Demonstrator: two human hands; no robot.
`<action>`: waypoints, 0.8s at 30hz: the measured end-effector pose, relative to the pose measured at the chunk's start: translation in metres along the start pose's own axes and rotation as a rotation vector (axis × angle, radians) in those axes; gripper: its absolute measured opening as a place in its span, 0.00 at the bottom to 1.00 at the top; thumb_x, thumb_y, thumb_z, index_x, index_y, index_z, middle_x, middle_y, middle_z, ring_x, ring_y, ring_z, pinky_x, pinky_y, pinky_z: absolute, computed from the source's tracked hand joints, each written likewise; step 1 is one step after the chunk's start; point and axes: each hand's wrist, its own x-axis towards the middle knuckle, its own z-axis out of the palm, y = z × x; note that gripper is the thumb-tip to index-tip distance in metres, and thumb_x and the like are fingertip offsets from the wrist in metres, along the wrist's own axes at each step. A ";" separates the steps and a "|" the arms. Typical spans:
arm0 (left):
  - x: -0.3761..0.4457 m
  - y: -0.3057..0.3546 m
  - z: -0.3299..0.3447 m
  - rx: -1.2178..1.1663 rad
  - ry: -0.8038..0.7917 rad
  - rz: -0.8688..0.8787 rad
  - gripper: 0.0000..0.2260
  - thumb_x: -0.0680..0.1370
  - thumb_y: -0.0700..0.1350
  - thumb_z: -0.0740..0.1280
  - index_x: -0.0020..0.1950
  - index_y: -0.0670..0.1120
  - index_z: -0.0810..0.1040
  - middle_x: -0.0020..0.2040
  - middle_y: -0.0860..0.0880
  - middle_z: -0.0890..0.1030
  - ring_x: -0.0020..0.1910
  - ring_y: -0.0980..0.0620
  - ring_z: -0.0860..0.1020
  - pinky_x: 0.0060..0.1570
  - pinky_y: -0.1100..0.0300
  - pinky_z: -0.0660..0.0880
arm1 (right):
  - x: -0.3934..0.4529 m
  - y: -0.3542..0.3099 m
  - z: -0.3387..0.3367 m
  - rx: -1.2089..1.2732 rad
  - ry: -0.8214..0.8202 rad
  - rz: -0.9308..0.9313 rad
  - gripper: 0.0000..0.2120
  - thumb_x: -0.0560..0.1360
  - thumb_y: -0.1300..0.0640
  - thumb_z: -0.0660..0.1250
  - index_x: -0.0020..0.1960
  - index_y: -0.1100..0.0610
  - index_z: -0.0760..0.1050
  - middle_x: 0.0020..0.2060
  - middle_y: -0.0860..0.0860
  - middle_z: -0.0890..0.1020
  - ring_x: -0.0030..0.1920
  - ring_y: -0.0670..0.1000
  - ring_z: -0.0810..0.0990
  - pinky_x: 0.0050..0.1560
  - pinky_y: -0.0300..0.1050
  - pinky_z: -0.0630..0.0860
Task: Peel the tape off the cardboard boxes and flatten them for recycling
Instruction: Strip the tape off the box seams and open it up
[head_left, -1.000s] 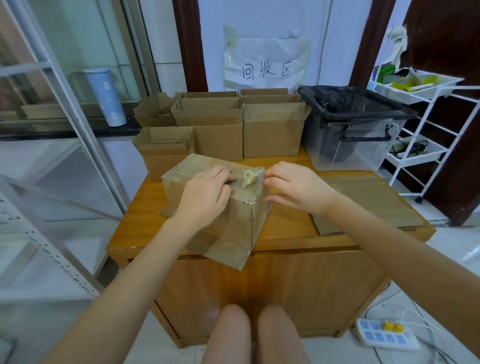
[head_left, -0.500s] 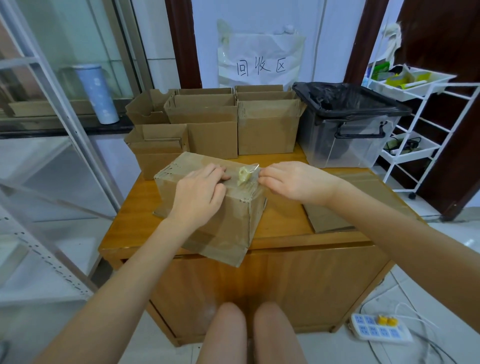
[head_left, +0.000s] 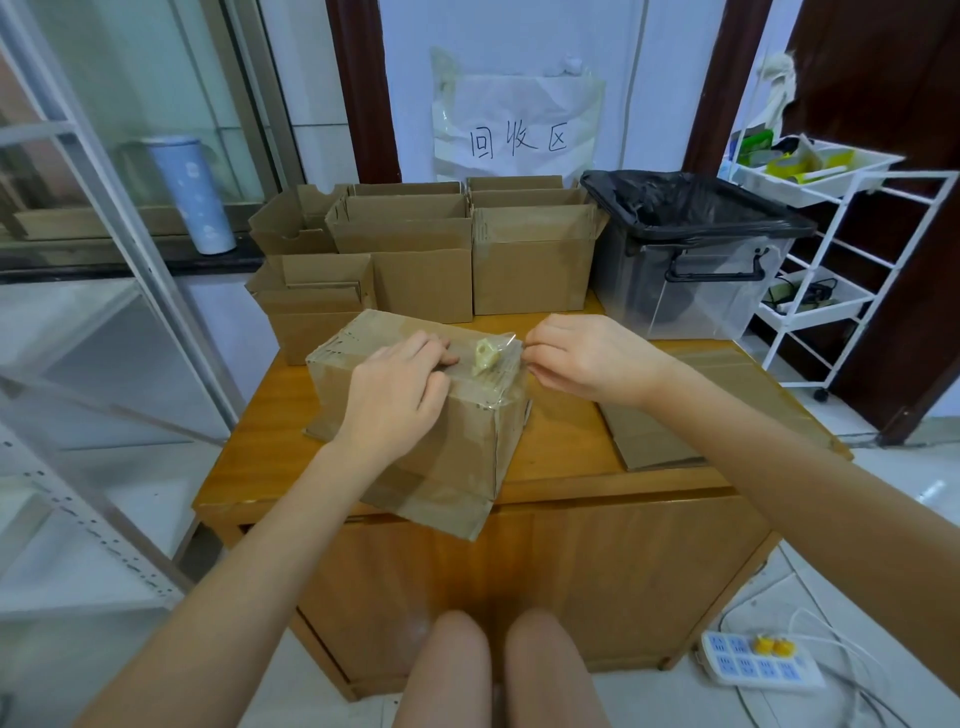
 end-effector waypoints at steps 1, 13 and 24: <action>0.000 0.000 0.000 0.001 0.002 -0.001 0.25 0.76 0.50 0.47 0.53 0.43 0.82 0.53 0.48 0.82 0.51 0.49 0.79 0.45 0.60 0.72 | 0.000 -0.001 0.001 -0.031 -0.005 -0.016 0.09 0.76 0.63 0.61 0.44 0.66 0.79 0.39 0.59 0.81 0.38 0.58 0.80 0.35 0.50 0.80; 0.000 0.001 0.002 0.025 0.032 0.027 0.21 0.76 0.46 0.50 0.51 0.43 0.82 0.50 0.48 0.82 0.48 0.49 0.80 0.44 0.60 0.73 | -0.002 -0.025 -0.003 0.534 -0.042 0.732 0.10 0.79 0.54 0.61 0.56 0.58 0.74 0.45 0.51 0.81 0.43 0.49 0.81 0.41 0.47 0.80; 0.000 0.002 0.005 0.037 0.039 0.032 0.21 0.76 0.46 0.51 0.50 0.42 0.82 0.49 0.48 0.82 0.48 0.49 0.81 0.44 0.56 0.77 | 0.024 -0.030 -0.024 1.479 0.018 1.575 0.14 0.72 0.59 0.72 0.52 0.67 0.78 0.44 0.57 0.83 0.41 0.50 0.83 0.38 0.41 0.81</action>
